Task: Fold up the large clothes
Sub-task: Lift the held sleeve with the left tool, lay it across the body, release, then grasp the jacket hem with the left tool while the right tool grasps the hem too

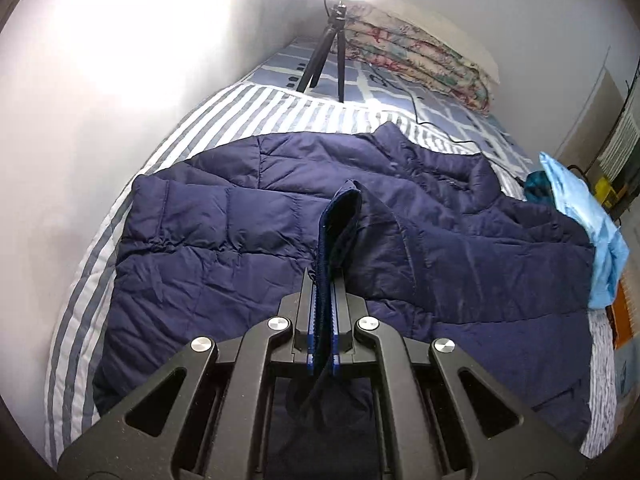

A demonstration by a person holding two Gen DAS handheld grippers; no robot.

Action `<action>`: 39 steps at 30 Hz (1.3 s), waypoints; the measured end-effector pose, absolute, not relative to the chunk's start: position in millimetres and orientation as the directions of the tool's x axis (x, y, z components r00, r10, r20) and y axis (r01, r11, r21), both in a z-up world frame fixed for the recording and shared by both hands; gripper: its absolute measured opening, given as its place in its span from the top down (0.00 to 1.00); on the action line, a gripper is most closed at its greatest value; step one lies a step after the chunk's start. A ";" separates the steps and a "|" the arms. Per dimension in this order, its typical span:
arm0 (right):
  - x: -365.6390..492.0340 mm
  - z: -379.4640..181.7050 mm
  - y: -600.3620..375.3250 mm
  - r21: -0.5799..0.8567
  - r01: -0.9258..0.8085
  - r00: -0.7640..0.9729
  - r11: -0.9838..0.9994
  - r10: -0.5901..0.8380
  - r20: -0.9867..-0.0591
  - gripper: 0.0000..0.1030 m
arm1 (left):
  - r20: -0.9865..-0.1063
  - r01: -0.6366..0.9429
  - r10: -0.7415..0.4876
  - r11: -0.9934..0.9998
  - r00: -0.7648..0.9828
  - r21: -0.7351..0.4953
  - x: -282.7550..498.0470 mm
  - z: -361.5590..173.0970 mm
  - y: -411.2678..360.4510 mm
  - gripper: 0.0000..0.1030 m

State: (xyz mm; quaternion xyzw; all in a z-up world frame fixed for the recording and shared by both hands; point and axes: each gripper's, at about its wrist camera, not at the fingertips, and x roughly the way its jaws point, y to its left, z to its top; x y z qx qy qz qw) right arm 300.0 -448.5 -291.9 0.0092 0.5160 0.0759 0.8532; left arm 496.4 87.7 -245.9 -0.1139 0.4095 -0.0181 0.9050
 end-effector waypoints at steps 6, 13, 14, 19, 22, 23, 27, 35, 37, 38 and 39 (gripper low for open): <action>299.4 -294.8 -449.3 0.098 -0.108 0.455 0.989 0.137 -0.880 0.52 | -0.775 -0.062 -0.032 0.994 0.631 -0.091 513.1 -262.1 78.5 0.92; 300.8 -293.7 -448.0 0.099 -0.102 0.458 0.990 0.135 -0.878 0.52 | -0.766 -0.151 0.106 0.988 0.634 0.012 508.8 -250.9 89.9 0.57; 300.0 -292.2 -448.7 0.103 -0.100 0.461 0.990 0.137 -0.877 0.52 | -0.762 -0.152 0.100 0.988 0.640 0.002 503.8 -244.7 93.2 0.57; 288.5 -274.3 -457.1 0.134 -0.083 0.509 0.987 0.158 -0.846 0.52 | -0.727 -0.107 0.052 0.994 0.684 -0.030 465.6 -206.5 98.8 0.57; 277.0 -258.0 -464.3 0.146 -0.080 0.550 0.986 0.165 -0.818 0.52 | -0.706 -0.049 0.000 0.998 0.708 -0.049 423.4 -179.5 97.3 0.55; 274.6 -254.3 -465.7 0.147 -0.077 0.560 0.986 0.164 -0.812 0.50 | -0.698 -0.034 -0.010 0.998 0.716 -0.049 410.3 -172.3 95.9 0.50; 255.8 -233.8 -477.8 0.159 -0.045 0.624 0.986 0.152 -0.766 0.45 | -0.673 0.030 -0.032 0.999 0.739 -0.015 347.5 -148.8 91.6 0.45; 213.3 -203.1 -496.9 0.144 -0.033 0.702 0.989 0.125 -0.701 0.32 | -0.675 0.045 -0.064 0.998 0.735 -0.045 239.9 -136.2 107.2 0.44; 203.2 -199.0 -502.2 0.141 -0.036 0.707 0.989 0.125 -0.696 0.30 | -0.692 0.049 -0.080 0.997 0.717 -0.064 218.4 -142.2 110.3 0.39; 198.3 -197.4 -505.5 0.141 -0.034 0.711 0.989 0.123 -0.692 0.29 | -0.706 0.056 -0.087 0.996 0.703 -0.068 206.6 -146.6 111.3 0.37; 194.3 -195.8 -508.3 0.142 -0.031 0.715 0.989 0.121 -0.689 0.26 | -0.716 0.062 -0.093 0.996 0.692 -0.070 197.3 -150.9 111.7 0.37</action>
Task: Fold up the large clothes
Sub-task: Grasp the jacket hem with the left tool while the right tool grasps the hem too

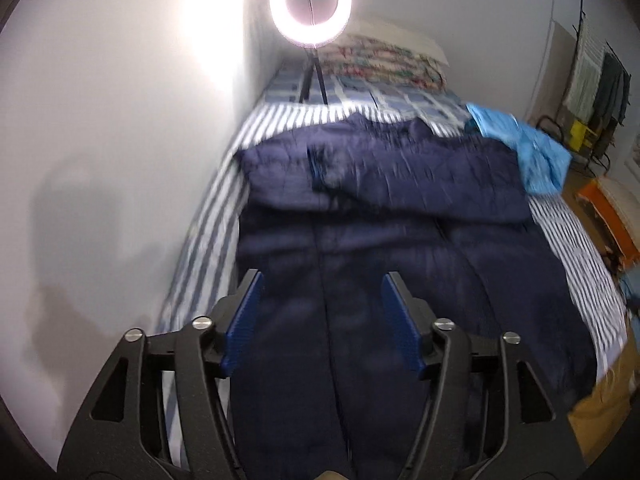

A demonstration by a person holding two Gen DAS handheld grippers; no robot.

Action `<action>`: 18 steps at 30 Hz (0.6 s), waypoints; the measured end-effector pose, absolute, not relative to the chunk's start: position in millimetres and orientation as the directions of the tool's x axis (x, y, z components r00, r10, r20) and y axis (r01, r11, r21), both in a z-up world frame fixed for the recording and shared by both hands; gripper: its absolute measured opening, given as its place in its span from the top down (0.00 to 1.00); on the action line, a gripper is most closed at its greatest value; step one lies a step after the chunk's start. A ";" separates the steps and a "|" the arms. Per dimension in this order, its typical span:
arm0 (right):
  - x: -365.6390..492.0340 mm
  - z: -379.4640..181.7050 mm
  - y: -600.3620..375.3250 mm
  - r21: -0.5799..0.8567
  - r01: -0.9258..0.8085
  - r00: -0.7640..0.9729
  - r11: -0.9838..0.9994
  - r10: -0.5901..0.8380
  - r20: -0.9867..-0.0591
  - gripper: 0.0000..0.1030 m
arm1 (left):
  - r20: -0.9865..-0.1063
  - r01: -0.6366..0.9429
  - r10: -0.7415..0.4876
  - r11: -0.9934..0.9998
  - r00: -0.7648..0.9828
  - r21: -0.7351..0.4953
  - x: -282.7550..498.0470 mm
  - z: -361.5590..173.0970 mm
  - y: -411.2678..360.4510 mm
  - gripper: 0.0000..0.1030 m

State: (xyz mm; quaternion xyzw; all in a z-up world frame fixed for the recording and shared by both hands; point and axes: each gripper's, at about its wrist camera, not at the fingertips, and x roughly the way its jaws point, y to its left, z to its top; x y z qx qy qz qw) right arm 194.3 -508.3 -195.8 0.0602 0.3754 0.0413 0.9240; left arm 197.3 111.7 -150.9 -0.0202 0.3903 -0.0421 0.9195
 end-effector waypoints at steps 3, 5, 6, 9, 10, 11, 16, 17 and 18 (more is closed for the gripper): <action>183.0 -195.8 -517.3 0.157 -0.020 0.713 0.987 0.124 -0.690 0.25 | -0.751 0.066 -0.107 0.994 0.652 -0.084 169.4 -168.2 115.8 0.37; 177.8 -201.2 -523.0 0.173 -0.023 0.690 0.985 0.141 -0.710 0.25 | -0.781 0.063 -0.127 0.992 0.611 -0.111 152.8 -184.2 121.7 0.37; 175.8 -203.7 -524.9 0.176 -0.025 0.681 0.984 0.145 -0.718 0.25 | -0.790 0.060 -0.129 0.991 0.599 -0.117 149.3 -189.5 124.6 0.37; 170.4 -218.7 -529.2 0.196 -0.032 0.626 0.980 0.173 -0.761 0.25 | -0.832 0.025 -0.141 0.988 0.537 -0.151 135.0 -212.8 137.0 0.37; 168.5 -224.6 -529.8 0.207 -0.038 0.605 0.978 0.188 -0.774 0.25 | -0.841 0.019 -0.142 0.988 0.522 -0.155 133.2 -218.2 139.7 0.37; 166.4 -230.6 -529.4 0.214 -0.043 0.588 0.976 0.198 -0.784 0.25 | -0.855 0.010 -0.139 0.988 0.499 -0.155 130.1 -225.8 143.0 0.37; 159.4 -252.9 -516.9 0.255 -0.088 0.526 0.963 0.262 -0.809 0.28 | -0.888 -0.037 -0.127 0.986 0.442 -0.159 115.7 -250.1 159.7 0.37; 159.4 -256.5 -513.1 0.268 -0.101 0.515 0.958 0.281 -0.810 0.29 | -0.895 -0.050 -0.131 0.985 0.427 -0.168 111.2 -255.6 162.8 0.37; 159.1 -260.0 -510.5 0.278 -0.109 0.508 0.954 0.294 -0.810 0.29 | -0.898 -0.054 -0.141 0.982 0.417 -0.179 108.2 -259.7 165.3 0.37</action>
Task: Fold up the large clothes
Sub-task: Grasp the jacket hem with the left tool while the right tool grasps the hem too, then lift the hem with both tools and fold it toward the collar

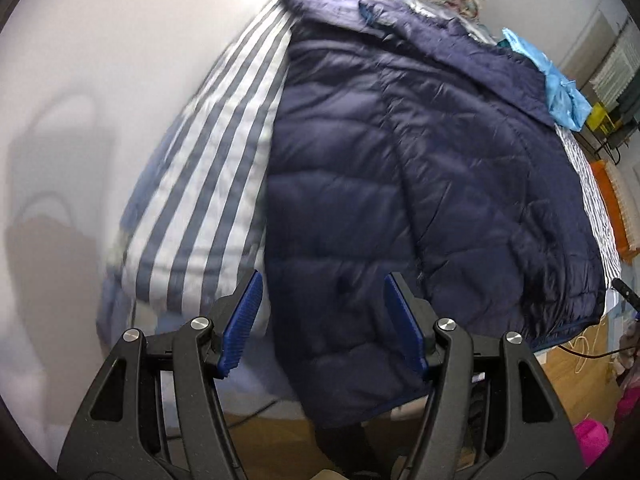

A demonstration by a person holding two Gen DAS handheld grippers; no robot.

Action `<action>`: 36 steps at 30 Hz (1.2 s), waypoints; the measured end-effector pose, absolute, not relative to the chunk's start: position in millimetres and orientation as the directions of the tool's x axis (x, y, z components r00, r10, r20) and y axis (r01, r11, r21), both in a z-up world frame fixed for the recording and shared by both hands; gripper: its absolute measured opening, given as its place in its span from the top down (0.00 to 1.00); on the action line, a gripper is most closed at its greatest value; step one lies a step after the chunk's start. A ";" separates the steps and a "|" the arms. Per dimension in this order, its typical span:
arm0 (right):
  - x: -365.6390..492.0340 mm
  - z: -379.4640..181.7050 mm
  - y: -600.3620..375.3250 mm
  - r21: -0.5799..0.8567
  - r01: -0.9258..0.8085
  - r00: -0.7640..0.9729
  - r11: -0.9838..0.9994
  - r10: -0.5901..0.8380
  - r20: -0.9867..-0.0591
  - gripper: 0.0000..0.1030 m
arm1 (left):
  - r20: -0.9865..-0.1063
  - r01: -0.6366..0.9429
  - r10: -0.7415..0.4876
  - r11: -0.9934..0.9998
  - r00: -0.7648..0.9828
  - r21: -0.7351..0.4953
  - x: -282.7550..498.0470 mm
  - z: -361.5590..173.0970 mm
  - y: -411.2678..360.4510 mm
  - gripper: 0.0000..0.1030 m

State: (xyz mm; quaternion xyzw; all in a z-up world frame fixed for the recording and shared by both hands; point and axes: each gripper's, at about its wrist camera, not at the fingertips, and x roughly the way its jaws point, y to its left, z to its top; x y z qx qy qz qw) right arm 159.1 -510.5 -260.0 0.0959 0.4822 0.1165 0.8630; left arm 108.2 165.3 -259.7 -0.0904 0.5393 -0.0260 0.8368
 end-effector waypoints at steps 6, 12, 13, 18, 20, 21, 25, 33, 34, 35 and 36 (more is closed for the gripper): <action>167.4 -284.5 -490.6 0.321 -0.125 0.442 0.939 0.343 -0.829 0.35 | -0.898 -0.092 -0.240 0.952 0.370 -0.292 93.6 -282.5 173.5 0.37; 167.5 -300.2 -479.6 0.329 -0.142 0.390 0.933 0.359 -0.848 0.40 | -0.903 -0.034 -0.252 0.959 0.348 -0.281 83.2 -287.6 153.8 0.64; 166.1 -301.1 -479.9 0.339 -0.138 0.391 0.931 0.365 -0.845 0.41 | -0.901 -0.028 -0.256 0.959 0.349 -0.283 83.1 -287.4 153.1 0.72; 165.9 -304.7 -481.1 0.418 -0.135 0.353 0.898 0.438 -0.827 0.73 | -0.881 -0.024 -0.291 0.946 0.373 -0.323 81.2 -277.7 155.7 0.91; 165.1 -303.1 -481.0 0.455 -0.139 0.342 0.880 0.474 -0.812 0.87 | -0.865 -0.016 -0.304 0.941 0.400 -0.338 77.4 -266.9 157.3 0.93; 164.6 -301.0 -481.1 0.477 -0.137 0.343 0.868 0.493 -0.799 0.93 | -0.857 -0.013 -0.309 0.939 0.413 -0.345 76.1 -261.4 158.0 0.93; 161.1 -273.3 -489.0 0.570 -0.142 0.397 0.809 0.574 -0.716 0.97 | -0.807 -0.011 -0.348 0.916 0.476 -0.401 70.9 -229.9 167.7 0.94; 152.2 -197.9 -509.6 0.626 -0.183 0.554 0.758 0.606 -0.571 0.98 | -0.695 0.044 -0.365 0.900 0.620 -0.433 64.1 -155.6 172.0 0.95; 151.4 -190.2 -513.5 0.637 -0.186 0.575 0.749 0.608 -0.547 0.98 | -0.683 0.049 -0.370 0.897 0.630 -0.440 64.6 -149.3 172.7 0.95; 152.0 -185.8 -515.0 0.641 -0.183 0.589 0.746 0.605 -0.536 0.98 | -0.681 0.053 -0.370 0.897 0.632 -0.439 66.7 -147.0 172.9 0.95; 152.9 -183.7 -516.6 0.637 -0.180 0.597 0.750 0.598 -0.535 0.98 | -0.682 0.056 -0.369 0.899 0.631 -0.434 69.0 -145.7 173.0 0.95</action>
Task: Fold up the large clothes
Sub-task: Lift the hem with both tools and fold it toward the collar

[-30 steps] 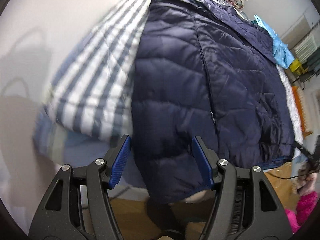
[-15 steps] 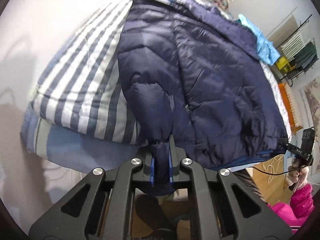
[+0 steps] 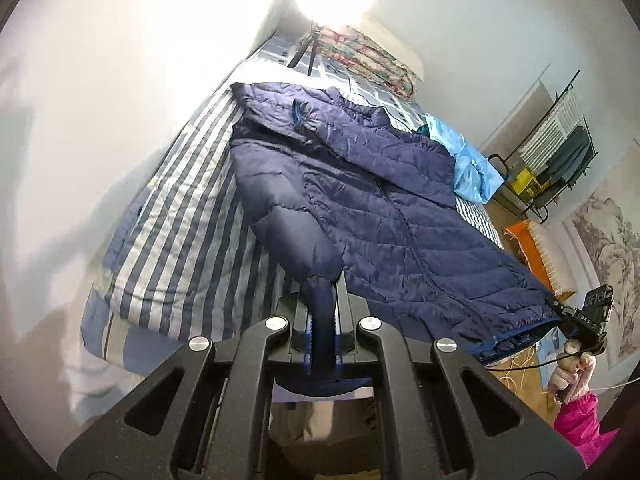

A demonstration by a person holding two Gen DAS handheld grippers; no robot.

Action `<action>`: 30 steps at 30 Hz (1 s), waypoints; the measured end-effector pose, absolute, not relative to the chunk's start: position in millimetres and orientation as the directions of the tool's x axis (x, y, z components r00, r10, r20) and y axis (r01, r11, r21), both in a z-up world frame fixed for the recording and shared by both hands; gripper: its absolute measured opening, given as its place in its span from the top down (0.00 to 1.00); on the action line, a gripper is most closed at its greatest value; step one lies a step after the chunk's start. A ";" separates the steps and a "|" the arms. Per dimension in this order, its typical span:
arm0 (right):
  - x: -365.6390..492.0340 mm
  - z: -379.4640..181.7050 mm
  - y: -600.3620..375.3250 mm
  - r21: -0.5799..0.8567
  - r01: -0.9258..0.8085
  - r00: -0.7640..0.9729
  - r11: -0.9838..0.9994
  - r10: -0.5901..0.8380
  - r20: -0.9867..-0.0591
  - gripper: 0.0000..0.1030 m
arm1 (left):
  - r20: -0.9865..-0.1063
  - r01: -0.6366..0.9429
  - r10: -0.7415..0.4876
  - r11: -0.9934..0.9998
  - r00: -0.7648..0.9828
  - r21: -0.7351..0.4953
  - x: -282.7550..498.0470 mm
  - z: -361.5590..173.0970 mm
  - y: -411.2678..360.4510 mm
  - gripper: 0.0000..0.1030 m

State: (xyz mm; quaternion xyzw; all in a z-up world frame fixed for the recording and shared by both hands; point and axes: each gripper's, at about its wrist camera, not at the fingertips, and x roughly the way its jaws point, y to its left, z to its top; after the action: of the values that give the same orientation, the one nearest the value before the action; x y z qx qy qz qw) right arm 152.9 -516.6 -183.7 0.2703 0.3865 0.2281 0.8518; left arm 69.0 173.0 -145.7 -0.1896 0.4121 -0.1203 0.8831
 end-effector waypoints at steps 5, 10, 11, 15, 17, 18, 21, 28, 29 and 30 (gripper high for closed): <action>167.9 -196.8 -512.4 0.613 -0.154 0.560 0.775 0.580 -0.592 0.99 | -0.695 0.044 -0.371 0.897 0.616 -0.439 97.6 -151.7 167.6 0.95; 199.0 -184.1 -504.8 0.607 -0.181 0.567 0.774 0.586 -0.578 0.99 | -0.681 0.045 -0.358 0.901 0.639 -0.431 130.0 -143.0 163.6 0.96; 203.0 -178.9 -503.2 0.602 -0.190 0.572 0.776 0.586 -0.575 0.99 | -0.674 0.047 -0.354 0.902 0.648 -0.428 140.2 -138.5 163.5 0.96; 237.7 -155.3 -498.7 0.582 -0.217 0.596 0.783 0.579 -0.556 0.99 | -0.644 0.060 -0.337 0.909 0.687 -0.412 176.7 -118.9 163.4 0.96; 257.2 -144.3 -496.7 0.563 -0.228 0.615 0.794 0.566 -0.550 0.99 | -0.624 0.064 -0.329 0.911 0.709 -0.408 201.5 -108.5 163.6 0.96; 270.0 -139.8 -495.9 0.553 -0.228 0.625 0.801 0.556 -0.548 0.99 | -0.615 0.065 -0.328 0.910 0.717 -0.409 211.6 -104.5 163.6 0.96; 303.2 -134.8 -496.0 0.555 -0.210 0.646 0.805 0.541 -0.539 0.99 | -0.596 0.060 -0.318 0.909 0.737 -0.412 254.3 -96.0 161.2 0.96; 387.9 -138.8 -485.8 0.527 -0.171 0.664 0.832 0.493 -0.562 0.99 | -0.611 0.038 -0.273 0.929 0.743 -0.369 344.3 -98.9 148.6 0.96; 401.5 -138.6 -483.6 0.515 -0.168 0.664 0.840 0.483 -0.571 0.99 | -0.613 0.033 -0.264 0.932 0.744 -0.361 359.7 -99.4 147.1 0.96; 414.2 -138.1 -481.4 0.503 -0.165 0.667 0.848 0.472 -0.577 0.99 | -0.614 0.029 -0.257 0.934 0.746 -0.357 370.7 -100.0 145.9 0.96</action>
State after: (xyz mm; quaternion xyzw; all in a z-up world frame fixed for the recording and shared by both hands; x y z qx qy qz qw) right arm 414.2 -481.4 -138.1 0.2090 0.3667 0.1792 0.8887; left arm 370.7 145.9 -100.0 -0.1645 0.3476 -0.0778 0.9198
